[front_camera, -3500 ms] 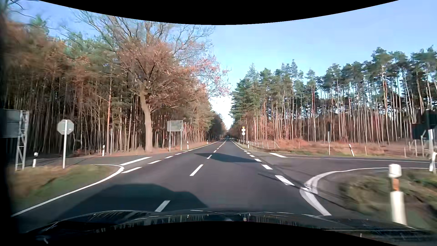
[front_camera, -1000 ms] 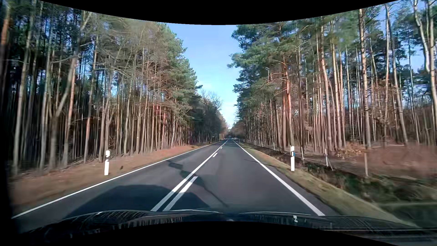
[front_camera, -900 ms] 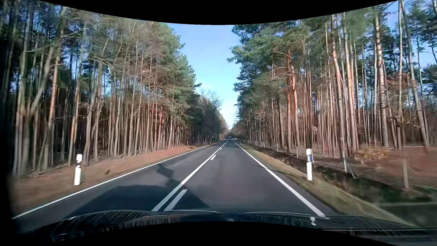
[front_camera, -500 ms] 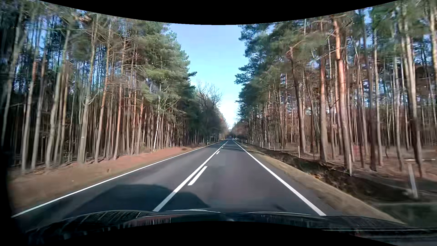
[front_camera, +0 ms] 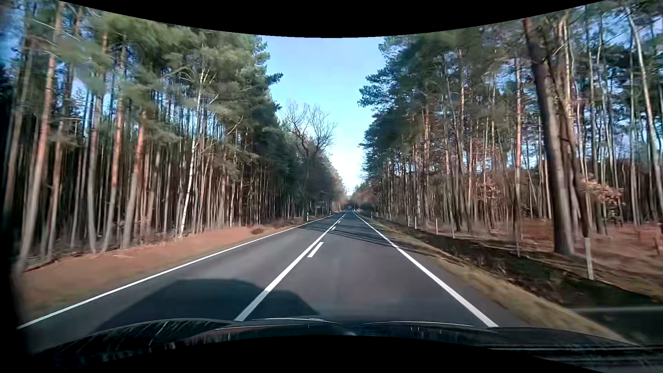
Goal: Follow the waypoints while adhering to traffic rules and regulations
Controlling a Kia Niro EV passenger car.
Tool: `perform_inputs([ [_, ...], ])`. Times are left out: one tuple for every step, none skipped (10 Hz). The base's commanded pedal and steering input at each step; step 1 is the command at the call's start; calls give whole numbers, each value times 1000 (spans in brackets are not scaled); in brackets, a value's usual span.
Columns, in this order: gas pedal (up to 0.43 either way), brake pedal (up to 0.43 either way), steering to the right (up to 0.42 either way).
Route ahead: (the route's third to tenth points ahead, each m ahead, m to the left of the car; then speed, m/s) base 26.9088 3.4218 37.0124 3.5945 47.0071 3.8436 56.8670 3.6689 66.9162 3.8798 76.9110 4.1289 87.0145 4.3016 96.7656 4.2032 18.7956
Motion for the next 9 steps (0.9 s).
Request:
perform_inputs([
  [209, 0, 2],
  [209, 0, 3],
  [240, 0, 3],
  [240, 0, 3],
  [240, 0, 3],
  [240, 0, 3],
  [240, 0, 3],
  [240, 0, 3],
  [248, 0, 3],
])
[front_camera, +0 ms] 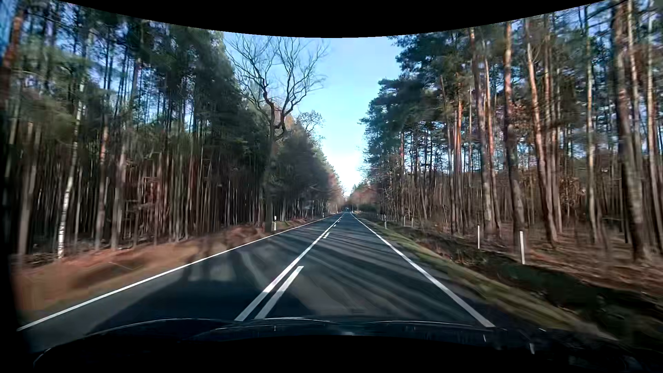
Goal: Follow the waypoints while adhering to traffic rules and regulations
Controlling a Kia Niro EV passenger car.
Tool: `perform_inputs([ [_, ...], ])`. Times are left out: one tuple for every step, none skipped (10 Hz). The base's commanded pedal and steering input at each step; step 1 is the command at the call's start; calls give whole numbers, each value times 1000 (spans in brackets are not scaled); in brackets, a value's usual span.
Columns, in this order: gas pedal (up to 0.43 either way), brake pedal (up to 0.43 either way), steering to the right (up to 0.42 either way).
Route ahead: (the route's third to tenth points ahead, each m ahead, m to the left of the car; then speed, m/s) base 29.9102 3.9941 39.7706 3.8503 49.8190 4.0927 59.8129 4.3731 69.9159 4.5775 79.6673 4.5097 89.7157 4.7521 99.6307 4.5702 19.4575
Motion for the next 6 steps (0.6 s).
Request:
perform_inputs([
  [260, 0, 2],
  [260, 0, 1],
  [268, 0, 0],
  [268, 0, 0],
  [280, 0, 0],
  [280, 0, 0],
])
